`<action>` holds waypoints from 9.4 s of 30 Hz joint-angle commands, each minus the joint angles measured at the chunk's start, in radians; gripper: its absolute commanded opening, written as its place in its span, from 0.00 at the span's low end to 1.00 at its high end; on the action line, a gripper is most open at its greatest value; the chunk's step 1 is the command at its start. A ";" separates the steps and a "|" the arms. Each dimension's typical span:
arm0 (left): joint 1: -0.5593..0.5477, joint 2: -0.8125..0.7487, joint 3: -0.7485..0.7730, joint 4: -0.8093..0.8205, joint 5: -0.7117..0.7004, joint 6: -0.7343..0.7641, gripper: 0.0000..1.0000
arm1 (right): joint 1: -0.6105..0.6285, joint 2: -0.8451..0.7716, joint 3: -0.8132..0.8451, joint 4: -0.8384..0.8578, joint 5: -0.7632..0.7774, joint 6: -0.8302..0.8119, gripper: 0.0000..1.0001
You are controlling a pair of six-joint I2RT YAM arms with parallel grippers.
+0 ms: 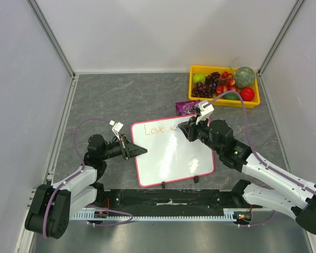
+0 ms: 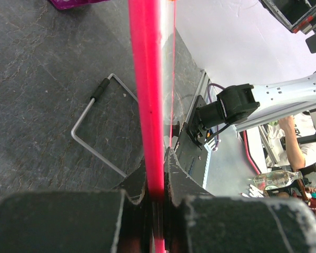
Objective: Write a sentence on the whiteboard
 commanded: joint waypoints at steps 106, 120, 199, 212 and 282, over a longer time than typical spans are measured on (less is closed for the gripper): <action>-0.017 0.014 -0.017 -0.011 -0.058 0.160 0.02 | -0.002 -0.039 0.040 -0.115 0.085 -0.008 0.00; -0.019 0.008 -0.017 -0.014 -0.061 0.162 0.02 | -0.017 -0.062 0.109 -0.115 0.127 -0.007 0.00; -0.028 0.014 -0.014 -0.020 -0.066 0.168 0.02 | -0.108 -0.062 -0.055 -0.141 0.031 0.016 0.00; -0.029 0.016 -0.013 -0.020 -0.067 0.168 0.02 | -0.108 -0.087 -0.026 -0.156 0.058 -0.005 0.00; -0.036 0.010 -0.011 -0.026 -0.075 0.173 0.02 | -0.108 -0.056 0.030 -0.089 0.132 0.000 0.00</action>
